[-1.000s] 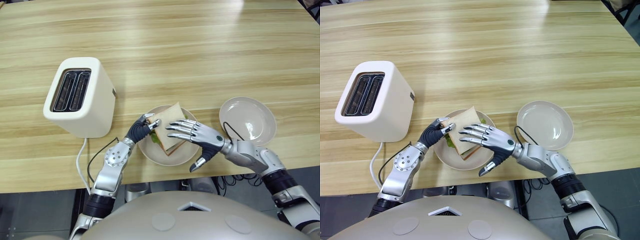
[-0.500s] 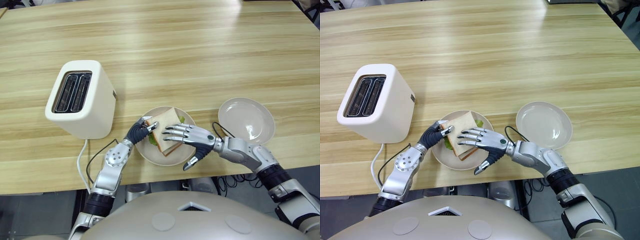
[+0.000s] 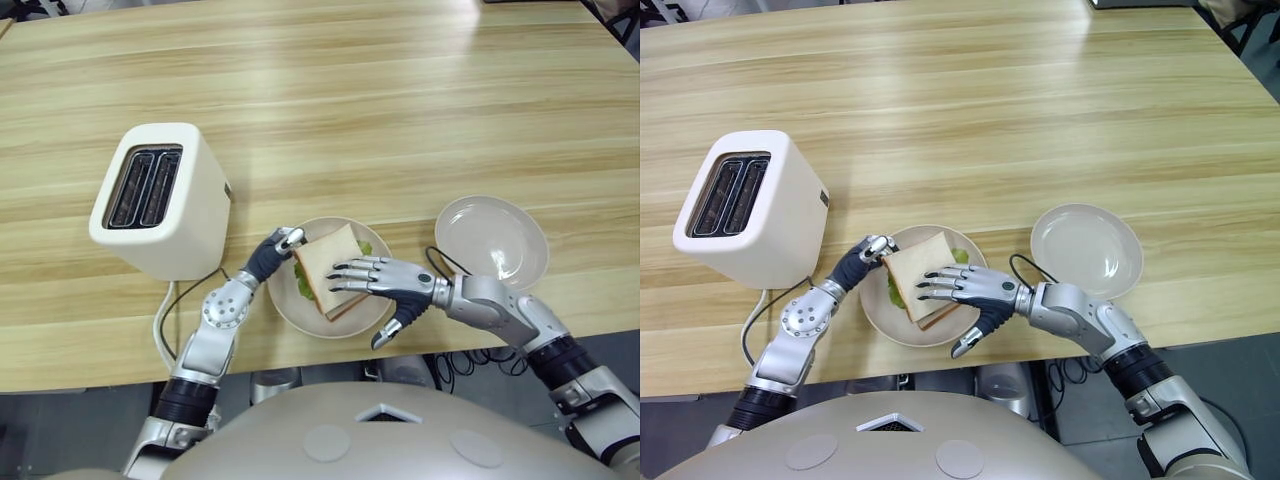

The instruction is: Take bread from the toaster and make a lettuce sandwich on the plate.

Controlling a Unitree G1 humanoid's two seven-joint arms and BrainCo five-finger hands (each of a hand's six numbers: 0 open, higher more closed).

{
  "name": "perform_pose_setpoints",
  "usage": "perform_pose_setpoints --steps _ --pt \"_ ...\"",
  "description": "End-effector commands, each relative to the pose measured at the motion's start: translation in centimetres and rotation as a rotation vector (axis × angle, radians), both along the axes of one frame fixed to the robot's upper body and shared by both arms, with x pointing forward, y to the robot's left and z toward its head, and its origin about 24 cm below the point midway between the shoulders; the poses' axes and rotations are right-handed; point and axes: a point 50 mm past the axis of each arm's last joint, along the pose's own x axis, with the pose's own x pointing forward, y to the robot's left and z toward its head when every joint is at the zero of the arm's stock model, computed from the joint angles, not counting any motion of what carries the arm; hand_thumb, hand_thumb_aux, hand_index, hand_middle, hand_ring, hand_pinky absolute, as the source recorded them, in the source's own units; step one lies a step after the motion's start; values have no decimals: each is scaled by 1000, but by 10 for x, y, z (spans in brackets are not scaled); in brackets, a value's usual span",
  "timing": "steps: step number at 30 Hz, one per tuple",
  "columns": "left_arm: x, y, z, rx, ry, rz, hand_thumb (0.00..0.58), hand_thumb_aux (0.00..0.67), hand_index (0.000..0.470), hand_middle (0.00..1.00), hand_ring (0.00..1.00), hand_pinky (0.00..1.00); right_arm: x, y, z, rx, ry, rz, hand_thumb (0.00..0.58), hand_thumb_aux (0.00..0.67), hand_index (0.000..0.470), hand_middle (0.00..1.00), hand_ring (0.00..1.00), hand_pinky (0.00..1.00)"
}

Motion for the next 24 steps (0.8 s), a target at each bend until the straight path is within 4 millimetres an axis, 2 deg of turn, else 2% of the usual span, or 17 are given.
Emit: perform_pose_setpoints --steps 1,3,6,7,8,11,12,13,14,15,16,17,18,20,21,22,24 --pt "5 11 23 105 -135 28 0 0 0 620 620 620 -16 -7 -25 -137 119 28 0 0 0 0 0 0" --pt "5 16 27 124 -157 50 0 0 0 506 506 506 -16 -7 -25 -135 123 27 0 0 0 0 0 0" --pt "4 13 28 121 -168 52 0 0 0 482 482 482 -13 -7 -28 -150 113 8 0 0 0 0 0 0" --pt "2 10 28 119 -170 40 0 0 0 224 224 224 -11 -8 -29 -159 113 -3 0 0 0 0 0 0" --pt "1 7 26 115 -169 30 0 0 0 129 129 129 -10 -8 -29 -162 114 -15 0 0 0 0 0 0" --pt "-1 2 26 83 -176 23 0 0 0 78 78 78 -5 -9 -26 -137 103 -49 0 0 0 0 0 0" --pt "-1 1 27 65 -182 27 0 0 0 0 0 0 -3 -8 -24 -117 101 -61 301 205 141 463 463 463" --pt "-1 0 28 50 -191 28 0 0 0 0 0 0 -2 -9 -22 -94 105 -78 480 391 269 769 769 769" --pt "-1 0 30 33 -202 28 0 0 0 0 0 0 0 -9 -20 -66 127 -105 557 536 368 1000 1000 1000" --pt "-2 -1 32 13 -211 28 0 0 0 0 0 0 0 -10 -17 -38 151 -122 580 670 460 1000 1000 1000" --pt "-2 -2 34 -8 -220 23 0 0 0 0 0 0 0 -10 -13 -3 167 -141 580 670 460 1000 1000 1000" --pt "-3 -2 38 -29 -236 18 190 121 83 0 0 0 0 -10 -9 34 184 -156 580 670 460 1000 1000 1000" --pt "-3 -3 42 -51 -257 17 506 431 296 878 878 878 1 -10 -4 79 194 -170 580 670 460 1000 1000 1000" --pt "-4 -2 49 -87 -292 14 506 431 296 878 878 878 4 -11 8 179 221 -198 580 670 460 1000 1000 1000" --pt "-4 -2 52 -99 -307 11 577 620 426 1000 1000 1000 6 -11 16 232 237 -210 580 670 460 1000 1000 1000" --pt "-4 -2 54 -111 -319 9 580 670 460 1000 1000 1000 7 -12 22 273 244 -217 580 670 460 1000 1000 1000" --pt "-5 0 59 -134 -341 13 580 670 460 1000 1000 1000 10 -13 37 352 244 -230 580 670 460 1000 1000 1000"
